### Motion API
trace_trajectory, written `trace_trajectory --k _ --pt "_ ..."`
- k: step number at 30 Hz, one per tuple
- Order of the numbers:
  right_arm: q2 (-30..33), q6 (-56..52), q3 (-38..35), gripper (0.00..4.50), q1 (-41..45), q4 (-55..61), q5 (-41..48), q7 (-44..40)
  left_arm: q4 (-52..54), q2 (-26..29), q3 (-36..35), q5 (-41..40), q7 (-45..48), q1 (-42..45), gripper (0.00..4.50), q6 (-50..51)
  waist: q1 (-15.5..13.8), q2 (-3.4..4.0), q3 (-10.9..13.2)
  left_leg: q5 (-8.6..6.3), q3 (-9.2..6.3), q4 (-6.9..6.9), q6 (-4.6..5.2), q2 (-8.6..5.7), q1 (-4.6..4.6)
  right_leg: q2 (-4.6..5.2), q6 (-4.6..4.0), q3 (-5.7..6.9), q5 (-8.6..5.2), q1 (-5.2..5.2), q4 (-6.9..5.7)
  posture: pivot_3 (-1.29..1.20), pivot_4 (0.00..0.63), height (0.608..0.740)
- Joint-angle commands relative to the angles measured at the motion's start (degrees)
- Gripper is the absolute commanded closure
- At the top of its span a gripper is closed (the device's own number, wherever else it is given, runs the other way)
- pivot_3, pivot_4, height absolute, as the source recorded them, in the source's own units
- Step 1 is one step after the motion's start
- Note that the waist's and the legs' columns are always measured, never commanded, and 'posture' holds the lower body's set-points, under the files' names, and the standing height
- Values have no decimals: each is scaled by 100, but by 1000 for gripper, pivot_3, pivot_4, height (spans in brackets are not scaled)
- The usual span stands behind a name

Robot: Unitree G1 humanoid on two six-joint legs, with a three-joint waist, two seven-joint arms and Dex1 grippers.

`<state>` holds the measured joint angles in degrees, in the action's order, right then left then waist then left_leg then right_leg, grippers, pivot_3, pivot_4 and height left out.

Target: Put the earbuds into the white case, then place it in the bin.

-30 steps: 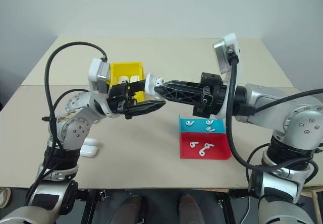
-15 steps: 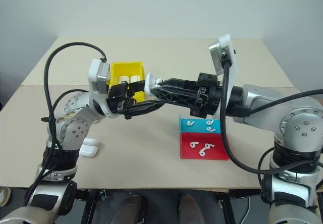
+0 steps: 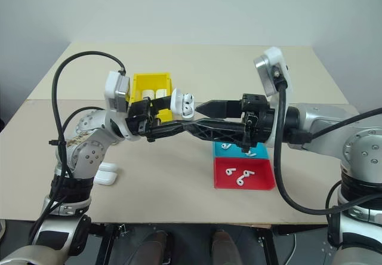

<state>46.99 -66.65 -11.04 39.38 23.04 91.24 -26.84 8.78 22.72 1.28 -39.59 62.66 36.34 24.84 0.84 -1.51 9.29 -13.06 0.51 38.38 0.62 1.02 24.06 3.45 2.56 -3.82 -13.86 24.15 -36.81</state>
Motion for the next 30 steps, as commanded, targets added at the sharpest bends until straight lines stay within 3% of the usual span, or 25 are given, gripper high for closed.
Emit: trace_trajectory --k 1,5,13,19,23,30 --pt "179 214 -157 513 3 122 -219 -367 137 -2 5 63 6 84 1723 -140 1 0 0 0 0 1 0 0 0 0 0 0 0 0 -1 0 150 740" --pt "600 828 15 1715 106 512 -1725 -984 204 37 140 252 -96 42 1723 -76 -1 0 0 0 2 2 0 -1 0 0 1 1 0 2 -2 0 150 740" --pt "841 1409 1177 4473 1357 176 -3490 -2353 43 -76 612 796 -309 102 1723 -66 19 1 0 0 15 3 0 1 0 -3 1 2 0 4 -1 0 150 740" --pt "459 1239 2187 4473 2335 3 -4414 -2665 -22 -264 872 1146 -504 145 1723 -203 3 1 0 0 11 3 0 1 5 -1 1 1 0 10 -3 0 150 740" --pt "544 1346 2723 4473 2367 80 -5125 -2925 55 -385 769 1141 -622 115 1723 -255 -18 1 0 0 8 5 0 0 9 1 0 4 0 12 -3 0 150 740" --pt "1126 1287 2126 4473 1817 36 -5289 -3212 395 -350 301 842 -777 -157 1723 -340 -26 4 2 -4 -14 25 7 -1 21 6 2 12 1 12 -2 0 150 740"
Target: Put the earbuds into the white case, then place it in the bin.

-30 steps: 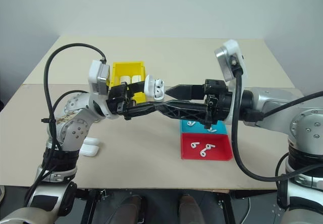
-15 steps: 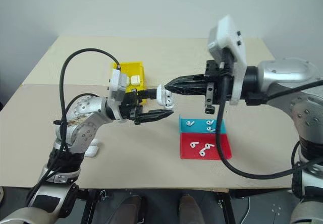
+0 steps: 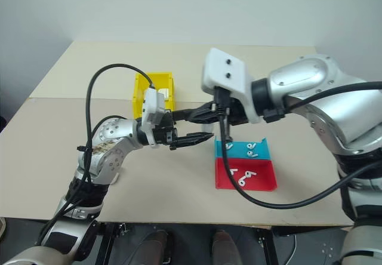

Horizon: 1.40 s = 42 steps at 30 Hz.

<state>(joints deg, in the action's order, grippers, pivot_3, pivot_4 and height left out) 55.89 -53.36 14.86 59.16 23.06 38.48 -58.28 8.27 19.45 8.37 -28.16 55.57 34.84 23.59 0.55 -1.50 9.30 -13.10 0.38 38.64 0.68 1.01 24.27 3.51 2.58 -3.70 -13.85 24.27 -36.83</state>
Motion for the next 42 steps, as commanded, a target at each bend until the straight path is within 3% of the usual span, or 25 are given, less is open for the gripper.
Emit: trace_trajectory --k 1,7,10,15,19,25,34,39,42 --pt "278 61 -743 4473 -367 44 -2 -17 516 0 -510 -351 -122 -55 1723 -198 4 2 2 0 0 0 0 0 -1 0 0 -1 0 1 -4 0 150 740" --pt "-90 581 -2033 4473 -1558 449 80 560 692 65 -891 -151 -862 -156 1723 -73 16 3 1 0 -5 4 0 2 -7 -2 0 -1 0 -9 -9 0 150 740" --pt "-504 650 -2321 4473 -2406 906 -51 1174 408 -213 -1194 494 -2297 90 1723 -105 4 2 0 0 -12 6 0 2 -9 -5 0 3 0 -11 -14 0 150 740" --pt "-1175 378 -1954 4473 -2821 1452 -320 2251 -323 -808 -1530 1141 -4112 718 1723 43 -24 1 0 1 -15 18 -1 -6 -3 1 10 -1 7 -10 -17 0 150 740" --pt "-1595 229 -1675 4473 -2735 1648 -311 2704 -1604 -813 -1181 2138 -4931 1169 1723 -287 -34 2 0 0 -17 9 -1 -7 -5 -4 9 0 8 -10 -14 0 150 740" --pt "-1659 210 -1613 4473 -2699 1698 -339 2794 -2995 -985 -1315 2398 -5523 1817 1723 -543 -57 1 1 0 -16 10 0 -11 4 -1 10 3 8 -6 -4 0 150 740" --pt "-1696 196 -1585 4473 -2729 1779 -312 2880 -4035 -1026 -1273 2432 -5333 2017 1723 -1018 -56 1 1 0 -15 9 -1 -11 4 -1 10 4 8 -5 -6 0 150 740" --pt "-1709 184 -1582 4500 -2749 1830 -276 2897 -4035 -969 -1237 2446 -5237 2024 96 -1059 -55 1 1 0 -15 9 -1 -12 4 -1 10 4 8 -5 -7 0 150 740" --pt "-1711 150 -1608 4500 -2773 1869 -229 2897 -3496 -934 -1318 2282 -5061 1842 41 -1029 -52 1 1 0 -15 8 -1 -11 6 -1 10 4 8 -5 -20 0 150 740"
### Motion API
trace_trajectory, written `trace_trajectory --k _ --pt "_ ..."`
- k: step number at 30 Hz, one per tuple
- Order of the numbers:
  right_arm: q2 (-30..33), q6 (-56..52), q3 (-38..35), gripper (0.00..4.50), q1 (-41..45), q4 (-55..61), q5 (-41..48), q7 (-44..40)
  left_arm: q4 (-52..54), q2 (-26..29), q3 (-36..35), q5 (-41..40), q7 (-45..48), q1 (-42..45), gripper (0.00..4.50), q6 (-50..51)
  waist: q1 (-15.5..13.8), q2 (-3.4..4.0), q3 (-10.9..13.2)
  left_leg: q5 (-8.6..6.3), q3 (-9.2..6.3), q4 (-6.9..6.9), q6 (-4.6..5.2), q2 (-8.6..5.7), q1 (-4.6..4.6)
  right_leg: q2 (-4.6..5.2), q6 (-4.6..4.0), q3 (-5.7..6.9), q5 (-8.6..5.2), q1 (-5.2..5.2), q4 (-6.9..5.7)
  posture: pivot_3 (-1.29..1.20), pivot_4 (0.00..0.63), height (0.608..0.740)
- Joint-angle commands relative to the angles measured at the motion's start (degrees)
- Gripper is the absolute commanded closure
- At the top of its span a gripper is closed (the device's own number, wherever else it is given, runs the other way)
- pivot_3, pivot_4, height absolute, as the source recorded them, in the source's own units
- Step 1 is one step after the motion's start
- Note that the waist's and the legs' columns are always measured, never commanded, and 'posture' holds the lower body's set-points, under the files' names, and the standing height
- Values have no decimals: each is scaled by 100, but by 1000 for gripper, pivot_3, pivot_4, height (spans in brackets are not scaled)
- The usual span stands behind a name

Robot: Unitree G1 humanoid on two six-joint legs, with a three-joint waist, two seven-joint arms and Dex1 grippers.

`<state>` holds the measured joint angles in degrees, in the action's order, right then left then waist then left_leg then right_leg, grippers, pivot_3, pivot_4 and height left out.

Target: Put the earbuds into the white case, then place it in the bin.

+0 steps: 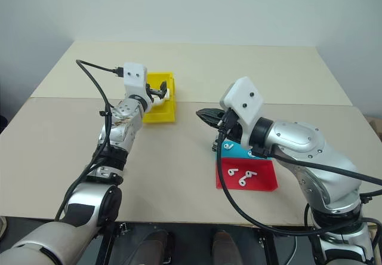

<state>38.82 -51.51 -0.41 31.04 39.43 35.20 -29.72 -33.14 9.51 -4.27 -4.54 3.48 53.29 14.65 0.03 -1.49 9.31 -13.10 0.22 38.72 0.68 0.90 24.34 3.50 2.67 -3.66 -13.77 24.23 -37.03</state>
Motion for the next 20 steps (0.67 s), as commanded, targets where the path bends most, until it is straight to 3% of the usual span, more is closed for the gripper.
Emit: trace_trajectory --k 1,7,10,13,20 --pt "-27 -63 -82 4500 32 249 118 65 968 72 -142 -303 349 -119 41 13 0 0 0 0 -1 0 0 0 1 0 0 0 0 0 -4 0 150 740" --pt "-339 211 114 4500 -173 158 -121 245 3199 755 -14 -933 1596 -1215 41 986 108 2 -1 0 -1 -3 -1 5 -6 -2 -1 -2 0 0 -8 0 150 740" --pt "-358 594 257 4500 -356 18 -462 167 4465 1285 -183 -1630 2312 -1869 41 1558 120 3 -1 2 -1 -8 -3 8 -12 -4 -3 -5 0 2 -7 0 150 740" --pt "-112 996 -58 4500 -626 -171 -373 -399 5745 2075 -726 -2760 3313 -2777 41 2027 117 3 -1 3 0 -6 -5 8 -12 -1 -3 -5 0 1 -2 0 150 740" --pt "319 1450 -561 4500 -1097 -493 -228 -1147 6818 3334 -1354 -3732 4215 -3982 41 2452 62 4 -2 2 3 -5 -5 11 -27 0 -4 0 -2 -21 12 0 150 740"
